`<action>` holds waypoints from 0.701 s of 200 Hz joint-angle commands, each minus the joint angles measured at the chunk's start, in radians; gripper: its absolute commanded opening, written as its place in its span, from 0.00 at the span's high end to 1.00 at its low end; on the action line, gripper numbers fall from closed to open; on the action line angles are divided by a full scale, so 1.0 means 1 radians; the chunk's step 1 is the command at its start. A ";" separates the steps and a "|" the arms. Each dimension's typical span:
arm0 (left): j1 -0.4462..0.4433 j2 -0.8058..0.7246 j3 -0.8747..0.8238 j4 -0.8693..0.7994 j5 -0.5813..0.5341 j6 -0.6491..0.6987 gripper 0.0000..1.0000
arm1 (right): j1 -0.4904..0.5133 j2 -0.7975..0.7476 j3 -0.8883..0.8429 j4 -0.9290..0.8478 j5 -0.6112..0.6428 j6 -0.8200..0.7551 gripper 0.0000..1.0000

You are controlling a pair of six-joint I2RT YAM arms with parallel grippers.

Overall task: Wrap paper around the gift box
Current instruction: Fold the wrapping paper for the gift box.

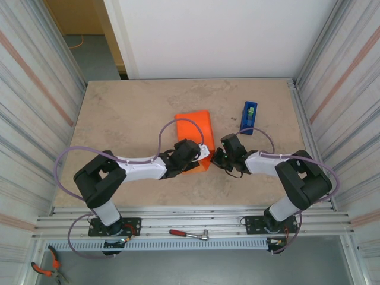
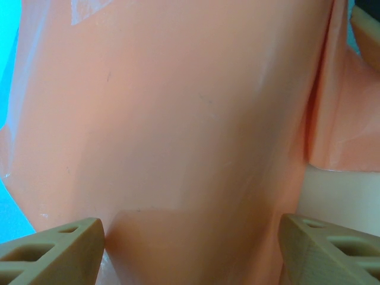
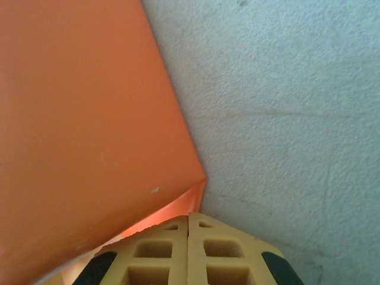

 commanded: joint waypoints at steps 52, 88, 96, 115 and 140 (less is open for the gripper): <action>-0.007 -0.108 0.084 -0.119 0.107 -0.010 0.22 | 0.012 0.004 0.044 -0.033 0.022 0.001 1.00; 0.038 -0.191 0.102 -0.142 0.163 -0.118 0.21 | 0.020 0.013 0.052 -0.035 0.027 0.002 1.00; 0.060 -0.209 0.103 -0.150 0.181 -0.164 0.21 | 0.022 0.014 0.055 -0.038 0.029 0.004 1.00; 0.127 -0.231 0.102 -0.181 0.217 -0.298 0.21 | 0.029 0.015 0.056 -0.041 0.034 0.006 1.00; 0.233 -0.233 0.083 -0.197 0.285 -0.445 0.20 | 0.040 0.024 0.071 -0.052 0.042 0.006 1.00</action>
